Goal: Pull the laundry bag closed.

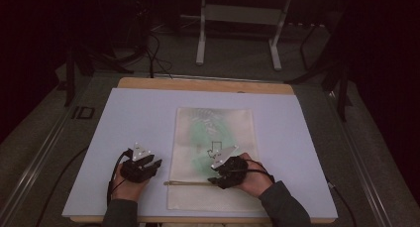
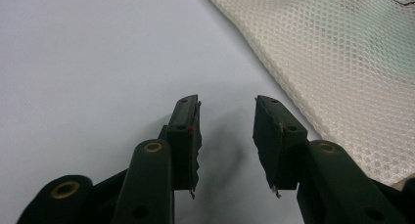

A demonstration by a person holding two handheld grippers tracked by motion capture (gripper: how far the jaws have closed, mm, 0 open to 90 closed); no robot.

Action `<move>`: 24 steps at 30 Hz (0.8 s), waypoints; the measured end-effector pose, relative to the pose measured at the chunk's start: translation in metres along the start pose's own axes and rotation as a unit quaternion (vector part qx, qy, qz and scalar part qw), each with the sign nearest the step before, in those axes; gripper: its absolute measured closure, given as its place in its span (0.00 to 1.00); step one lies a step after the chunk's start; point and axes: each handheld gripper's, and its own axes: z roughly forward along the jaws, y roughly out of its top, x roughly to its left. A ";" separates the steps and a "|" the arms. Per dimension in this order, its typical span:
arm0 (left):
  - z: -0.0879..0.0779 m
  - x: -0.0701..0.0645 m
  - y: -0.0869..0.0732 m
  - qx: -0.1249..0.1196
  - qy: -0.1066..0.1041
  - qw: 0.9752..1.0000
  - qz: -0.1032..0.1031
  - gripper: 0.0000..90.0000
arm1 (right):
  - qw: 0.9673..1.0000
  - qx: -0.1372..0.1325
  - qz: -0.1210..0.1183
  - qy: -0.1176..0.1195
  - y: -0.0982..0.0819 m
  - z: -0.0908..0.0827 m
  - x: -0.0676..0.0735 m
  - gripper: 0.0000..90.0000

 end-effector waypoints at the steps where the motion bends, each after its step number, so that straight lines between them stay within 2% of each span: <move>1: 0.000 0.000 0.000 0.000 0.000 1.000 0.000 0.68 | 1.000 -0.001 -0.001 0.003 0.003 0.002 0.001 0.62; 10: 0.000 0.000 0.000 0.001 0.002 1.000 0.002 0.68 | 0.999 -0.007 -0.017 0.027 0.019 0.023 0.012 0.66; 24: 0.001 -0.001 0.000 0.002 0.004 1.000 0.003 0.68 | 0.998 -0.020 -0.036 0.041 0.047 0.043 0.022 0.75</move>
